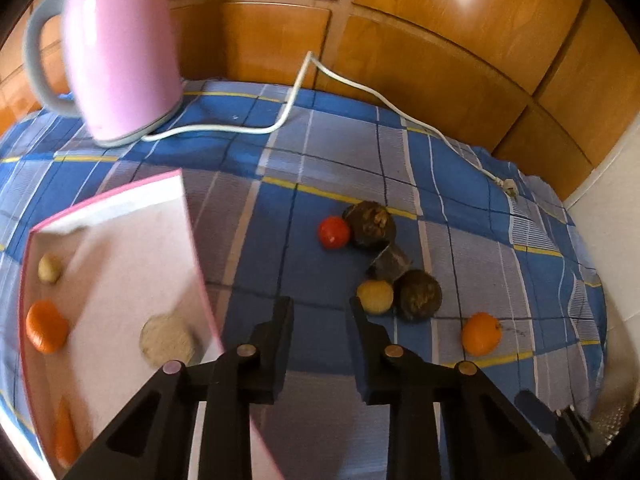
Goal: Organize fruits
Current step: 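Move the left gripper toward the red cherry tomato in the row, then grasp the red cherry tomato with the left gripper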
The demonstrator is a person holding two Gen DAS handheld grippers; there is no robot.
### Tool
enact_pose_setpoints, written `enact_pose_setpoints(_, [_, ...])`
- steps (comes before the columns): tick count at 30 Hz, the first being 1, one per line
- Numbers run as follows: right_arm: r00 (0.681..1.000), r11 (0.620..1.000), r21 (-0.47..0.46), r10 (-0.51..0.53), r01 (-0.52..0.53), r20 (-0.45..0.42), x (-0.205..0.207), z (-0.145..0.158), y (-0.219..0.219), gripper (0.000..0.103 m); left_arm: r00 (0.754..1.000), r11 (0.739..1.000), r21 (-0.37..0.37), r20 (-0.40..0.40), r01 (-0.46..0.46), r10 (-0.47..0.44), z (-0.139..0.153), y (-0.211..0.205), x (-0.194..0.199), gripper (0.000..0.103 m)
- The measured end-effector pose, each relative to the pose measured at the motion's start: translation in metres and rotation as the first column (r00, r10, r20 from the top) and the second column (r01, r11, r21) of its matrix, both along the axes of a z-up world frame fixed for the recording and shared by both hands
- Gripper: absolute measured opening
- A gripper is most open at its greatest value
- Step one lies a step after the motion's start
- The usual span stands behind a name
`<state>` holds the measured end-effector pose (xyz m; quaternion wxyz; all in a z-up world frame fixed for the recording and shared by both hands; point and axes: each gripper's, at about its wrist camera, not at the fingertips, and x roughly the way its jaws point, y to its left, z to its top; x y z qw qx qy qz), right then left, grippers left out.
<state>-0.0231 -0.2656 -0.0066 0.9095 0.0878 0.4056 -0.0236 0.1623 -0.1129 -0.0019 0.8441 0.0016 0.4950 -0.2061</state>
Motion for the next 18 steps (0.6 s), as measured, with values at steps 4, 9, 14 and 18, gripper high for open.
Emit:
enact_pose_setpoints(4, [1.0, 1.0, 0.012, -0.002, 0.002, 0.001, 0.002, 0.0, -0.005, 0.043, 1.0, 1.0, 0.008, 0.0, -0.001, 0.001, -0.006, -0.015, 0.021, 0.027])
enact_pose_setpoints(9, [1.0, 1.0, 0.025, -0.006, 0.006, -0.01, 0.005, -0.004, -0.011, 0.043, 1.0, 1.0, 0.025, -0.024, 0.01, -0.01, -0.016, -0.028, 0.044, 0.027])
enact_pose_setpoints(14, [0.999, 0.999, 0.043, -0.022, 0.023, -0.026, 0.007, -0.009, -0.019, 0.043, 0.999, 1.0, 0.004, -0.037, -0.023, 0.023, -0.025, -0.031, 0.059, 0.027])
enact_pose_setpoints(18, [0.999, 0.998, 0.052, -0.025, 0.026, -0.029, 0.009, -0.01, -0.022, 0.043, 0.997, 0.998, -0.051, -0.059, -0.043, 0.04, -0.033, -0.034, 0.068, 0.028])
